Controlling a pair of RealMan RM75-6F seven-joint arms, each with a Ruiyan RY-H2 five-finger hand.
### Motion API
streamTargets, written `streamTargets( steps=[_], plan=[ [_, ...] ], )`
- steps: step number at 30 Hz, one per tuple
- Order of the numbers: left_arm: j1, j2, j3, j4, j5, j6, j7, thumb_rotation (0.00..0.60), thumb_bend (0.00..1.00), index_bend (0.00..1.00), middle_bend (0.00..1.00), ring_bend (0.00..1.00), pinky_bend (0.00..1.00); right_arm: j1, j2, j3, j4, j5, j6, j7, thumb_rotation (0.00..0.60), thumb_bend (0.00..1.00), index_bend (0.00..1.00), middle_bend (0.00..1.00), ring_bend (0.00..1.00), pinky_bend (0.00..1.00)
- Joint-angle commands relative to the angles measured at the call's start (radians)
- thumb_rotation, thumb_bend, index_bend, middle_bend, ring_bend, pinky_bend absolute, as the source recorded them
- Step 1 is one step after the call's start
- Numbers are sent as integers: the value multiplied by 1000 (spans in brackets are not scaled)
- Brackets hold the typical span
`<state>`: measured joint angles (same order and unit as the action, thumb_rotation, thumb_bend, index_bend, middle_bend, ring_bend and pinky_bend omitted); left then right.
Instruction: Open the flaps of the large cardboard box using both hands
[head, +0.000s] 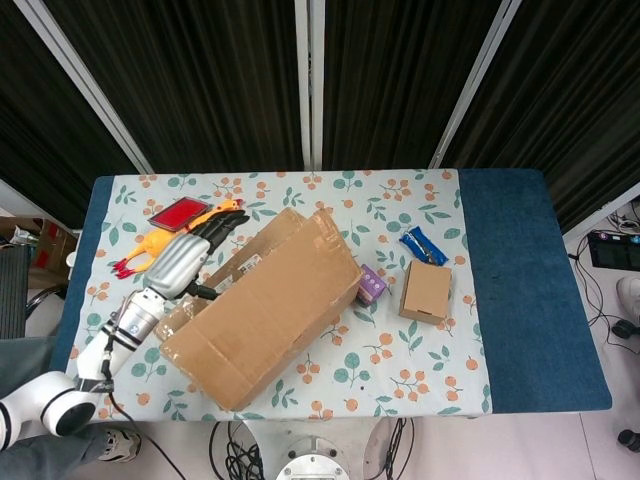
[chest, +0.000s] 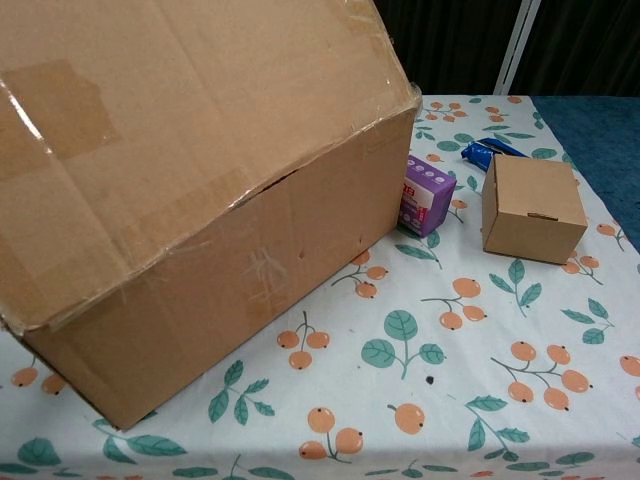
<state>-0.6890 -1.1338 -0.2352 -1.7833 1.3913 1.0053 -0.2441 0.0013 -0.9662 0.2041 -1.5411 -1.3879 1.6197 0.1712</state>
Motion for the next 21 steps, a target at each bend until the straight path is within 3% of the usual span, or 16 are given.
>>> streamTargets(
  steps=[1, 7, 12, 21],
  plan=[
    [8, 5, -16, -62, -3, 29, -28, 329, 0, 7, 42, 25, 167, 2, -4, 1, 3, 1, -3, 2, 600, 176, 0, 0, 0, 0],
    [17, 51, -26, -236, -101, -2, -60, 308, 0, 6, 40, 24, 167, 7, -8, 1, 9, -1, -7, 1, 600, 176, 0, 0, 0, 0],
    [16, 97, 4, -367, -142, -26, 53, 311, 0, 2, 38, 24, 167, 8, -7, 1, 9, -4, -8, 0, 600, 176, 0, 0, 0, 0],
    [7, 77, 16, -418, -221, 24, 237, 315, 0, 1, 34, 25, 167, 8, -4, -6, 11, -17, -8, 10, 600, 176, 0, 0, 0, 0]
  ],
)
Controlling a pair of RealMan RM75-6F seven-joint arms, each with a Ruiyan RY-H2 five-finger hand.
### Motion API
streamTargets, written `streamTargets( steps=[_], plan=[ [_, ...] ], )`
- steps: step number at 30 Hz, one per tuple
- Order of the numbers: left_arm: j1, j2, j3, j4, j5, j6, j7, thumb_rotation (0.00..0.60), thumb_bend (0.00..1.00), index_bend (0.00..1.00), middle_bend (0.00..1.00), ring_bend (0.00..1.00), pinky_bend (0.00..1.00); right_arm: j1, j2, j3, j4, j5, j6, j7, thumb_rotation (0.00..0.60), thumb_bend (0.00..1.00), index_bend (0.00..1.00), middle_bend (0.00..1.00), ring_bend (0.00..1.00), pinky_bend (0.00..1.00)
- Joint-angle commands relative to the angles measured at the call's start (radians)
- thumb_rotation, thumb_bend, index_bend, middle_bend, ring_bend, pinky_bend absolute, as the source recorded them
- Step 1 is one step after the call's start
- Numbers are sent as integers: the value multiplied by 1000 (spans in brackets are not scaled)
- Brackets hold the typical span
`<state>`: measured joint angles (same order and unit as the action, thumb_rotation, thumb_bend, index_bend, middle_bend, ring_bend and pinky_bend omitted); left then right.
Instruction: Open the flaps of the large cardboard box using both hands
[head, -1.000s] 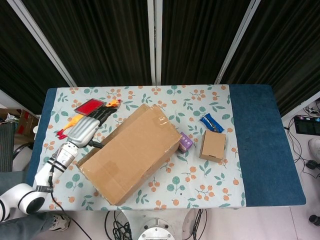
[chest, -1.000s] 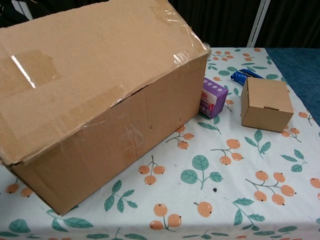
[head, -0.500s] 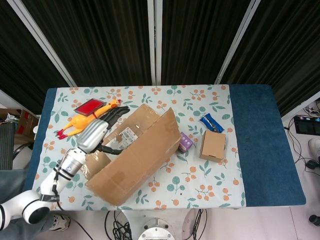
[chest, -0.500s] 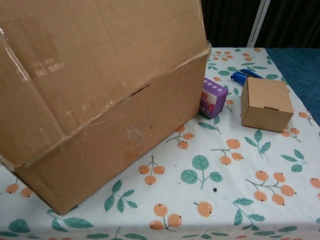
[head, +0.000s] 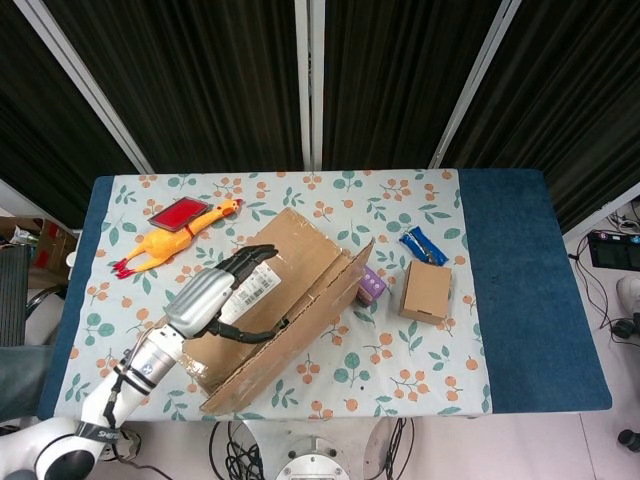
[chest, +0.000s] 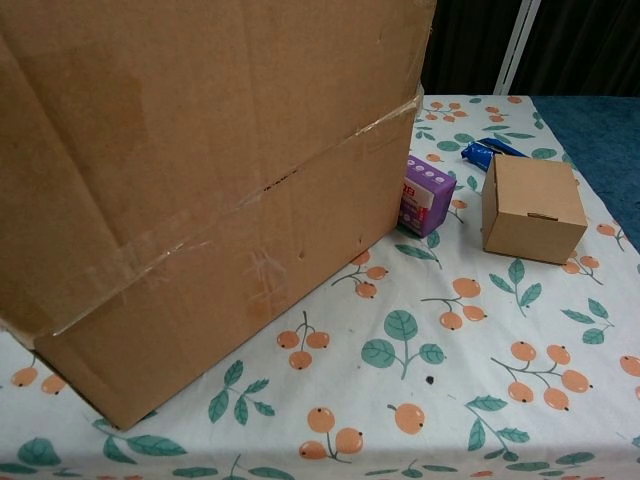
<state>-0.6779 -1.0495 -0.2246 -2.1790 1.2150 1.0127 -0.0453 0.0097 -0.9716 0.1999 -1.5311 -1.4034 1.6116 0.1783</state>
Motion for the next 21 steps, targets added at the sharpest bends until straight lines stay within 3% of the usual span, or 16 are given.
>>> streamTargets(
  steps=[1, 16, 21],
  plan=[
    [-4, -7, 7, -28, -48, 17, 47, 316, 0, 1, 34, 25, 167, -1, 2, -2, 1, -2, 0, 4, 600, 176, 0, 0, 0, 0],
    [16, -35, 103, -137, 57, 19, 193, 320, 0, 0, 34, 24, 167, 4, 6, -10, -5, -20, -3, 6, 600, 176, 0, 0, 0, 0],
    [26, -55, 81, -94, 45, 76, 232, 318, 0, 0, 34, 24, 167, -1, 4, -12, 2, -22, 2, 20, 600, 176, 0, 0, 0, 0]
  ],
)
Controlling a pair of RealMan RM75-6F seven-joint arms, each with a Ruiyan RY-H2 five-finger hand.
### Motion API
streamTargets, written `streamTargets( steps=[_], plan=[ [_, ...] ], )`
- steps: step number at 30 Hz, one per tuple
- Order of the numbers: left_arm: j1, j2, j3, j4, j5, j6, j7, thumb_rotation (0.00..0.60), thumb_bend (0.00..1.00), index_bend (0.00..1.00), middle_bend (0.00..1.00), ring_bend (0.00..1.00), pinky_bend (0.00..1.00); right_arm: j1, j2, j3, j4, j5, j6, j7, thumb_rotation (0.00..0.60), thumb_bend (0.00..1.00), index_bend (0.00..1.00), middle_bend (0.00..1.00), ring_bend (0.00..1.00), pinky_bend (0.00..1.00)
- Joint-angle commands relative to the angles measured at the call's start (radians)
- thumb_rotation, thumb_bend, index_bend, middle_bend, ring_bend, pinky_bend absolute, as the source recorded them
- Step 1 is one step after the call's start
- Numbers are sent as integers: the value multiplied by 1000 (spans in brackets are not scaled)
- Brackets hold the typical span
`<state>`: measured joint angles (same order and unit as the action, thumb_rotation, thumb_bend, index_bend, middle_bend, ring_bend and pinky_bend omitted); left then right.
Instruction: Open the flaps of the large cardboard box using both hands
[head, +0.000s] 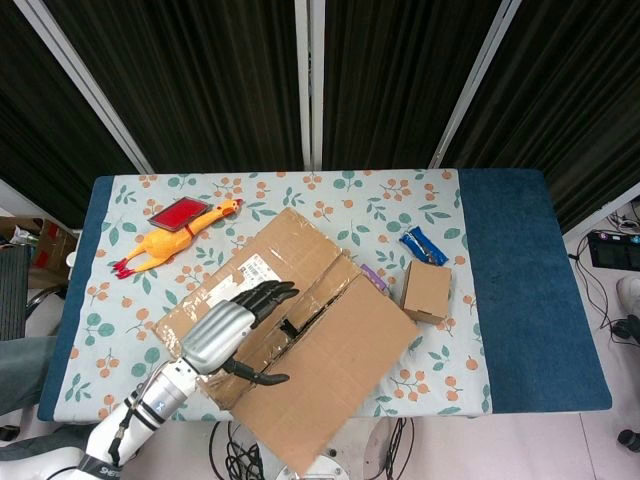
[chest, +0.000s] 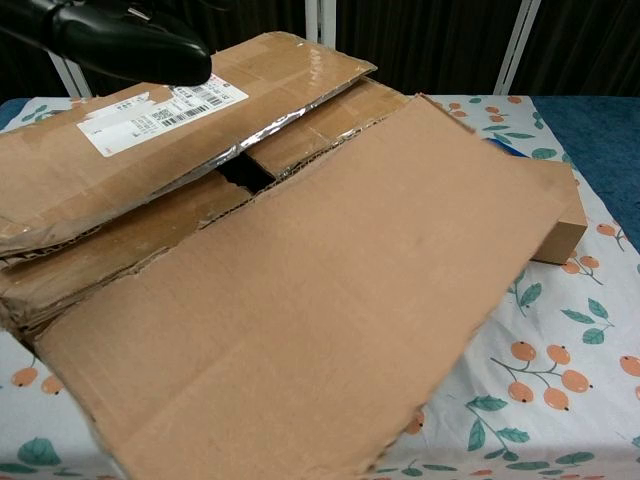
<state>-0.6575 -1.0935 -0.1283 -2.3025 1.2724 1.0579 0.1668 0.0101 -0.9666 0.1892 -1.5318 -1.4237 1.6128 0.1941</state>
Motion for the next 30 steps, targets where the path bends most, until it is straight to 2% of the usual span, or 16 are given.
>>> streamTargets(
  steps=[1, 5, 9, 18, 21, 24, 26, 30],
  plan=[
    [6, -13, -22, 48, -20, 44, 31, 321, 0, 0, 33, 24, 167, -1, -1, -2, 3, -3, 1, 5, 600, 176, 0, 0, 0, 0],
    [29, -28, -48, 151, -41, 131, 80, 340, 0, 1, 23, 24, 168, 5, 6, -4, -8, -22, 4, -4, 600, 176, 0, 0, 0, 0],
    [87, -8, -48, 259, -66, 218, 92, 381, 0, 1, 22, 24, 168, 21, 27, -1, -49, -52, 8, -47, 600, 176, 0, 0, 0, 0],
    [228, 58, -17, 403, -153, 282, -47, 398, 0, 1, 20, 24, 168, 118, 95, 35, -240, -124, -51, -223, 600, 176, 0, 0, 0, 0],
    [276, 61, -4, 465, -179, 286, -107, 399, 0, 1, 20, 24, 168, 205, 122, 65, -354, -151, -140, -345, 600, 176, 0, 0, 0, 0],
    [315, 58, 8, 513, -172, 299, -152, 398, 0, 1, 20, 24, 168, 306, 113, 100, -450, -134, -255, -485, 600, 176, 0, 0, 0, 0],
    [337, 59, 16, 536, -154, 312, -175, 399, 0, 1, 20, 24, 168, 378, 87, 122, -497, -105, -335, -574, 600, 176, 0, 0, 0, 0],
    [382, 64, 31, 576, -109, 350, -212, 399, 0, 1, 20, 24, 168, 555, -31, 161, -541, -9, -507, -763, 600, 176, 0, 0, 0, 0]
  ],
)
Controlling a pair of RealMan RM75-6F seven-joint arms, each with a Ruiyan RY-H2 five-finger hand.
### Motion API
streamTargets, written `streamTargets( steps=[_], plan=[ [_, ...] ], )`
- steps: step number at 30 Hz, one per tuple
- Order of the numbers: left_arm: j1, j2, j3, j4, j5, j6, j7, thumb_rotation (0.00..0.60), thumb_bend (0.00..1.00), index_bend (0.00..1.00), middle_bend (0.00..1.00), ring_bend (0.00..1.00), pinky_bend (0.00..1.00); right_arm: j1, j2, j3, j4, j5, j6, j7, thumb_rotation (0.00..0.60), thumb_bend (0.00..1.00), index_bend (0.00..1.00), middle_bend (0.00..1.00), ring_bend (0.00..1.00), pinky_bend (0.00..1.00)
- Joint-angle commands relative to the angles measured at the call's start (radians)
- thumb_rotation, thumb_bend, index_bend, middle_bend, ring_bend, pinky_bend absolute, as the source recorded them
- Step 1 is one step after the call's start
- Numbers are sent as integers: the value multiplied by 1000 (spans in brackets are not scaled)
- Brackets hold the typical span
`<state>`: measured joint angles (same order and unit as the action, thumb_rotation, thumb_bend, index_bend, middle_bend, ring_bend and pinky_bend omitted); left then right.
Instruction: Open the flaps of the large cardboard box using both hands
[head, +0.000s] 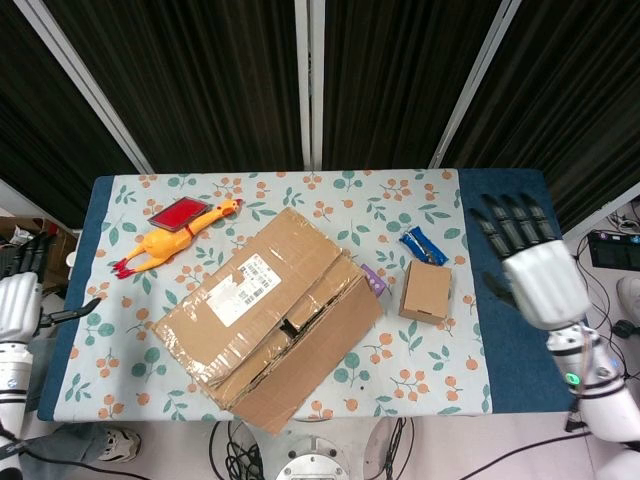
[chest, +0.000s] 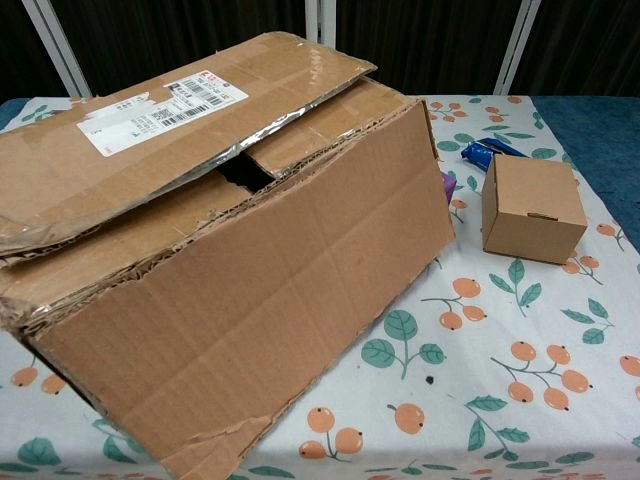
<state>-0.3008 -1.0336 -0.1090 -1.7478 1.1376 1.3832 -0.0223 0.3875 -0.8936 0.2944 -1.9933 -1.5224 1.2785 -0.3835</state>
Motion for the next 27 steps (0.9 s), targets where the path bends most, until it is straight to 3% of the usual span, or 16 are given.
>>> streamTargets(
  steps=[1, 6, 12, 18, 27],
  plan=[
    [38, 7, 16, 30, 37, 35, -33, 397, 0, 1, 20, 24, 168, 234, -156, 65, -74, 130, -216, -243, 600, 176, 0, 0, 0, 0],
    [91, 27, 28, 57, 74, 67, -87, 400, 0, 2, 20, 24, 168, 445, -377, 72, 6, 306, -335, -453, 600, 176, 0, 0, 0, 0],
    [137, 39, 34, 100, 108, 96, -138, 397, 0, 2, 19, 24, 168, 583, -552, 32, 94, 446, -355, -596, 600, 176, 0, 0, 0, 0],
    [163, 40, 30, 129, 117, 88, -186, 398, 0, 1, 20, 24, 168, 642, -626, 1, 132, 510, -331, -633, 600, 176, 0, 0, 0, 0],
    [181, 44, 16, 140, 136, 89, -203, 397, 0, 2, 20, 24, 168, 687, -656, -34, 148, 566, -300, -638, 600, 176, 0, 0, 0, 0]
  ],
)
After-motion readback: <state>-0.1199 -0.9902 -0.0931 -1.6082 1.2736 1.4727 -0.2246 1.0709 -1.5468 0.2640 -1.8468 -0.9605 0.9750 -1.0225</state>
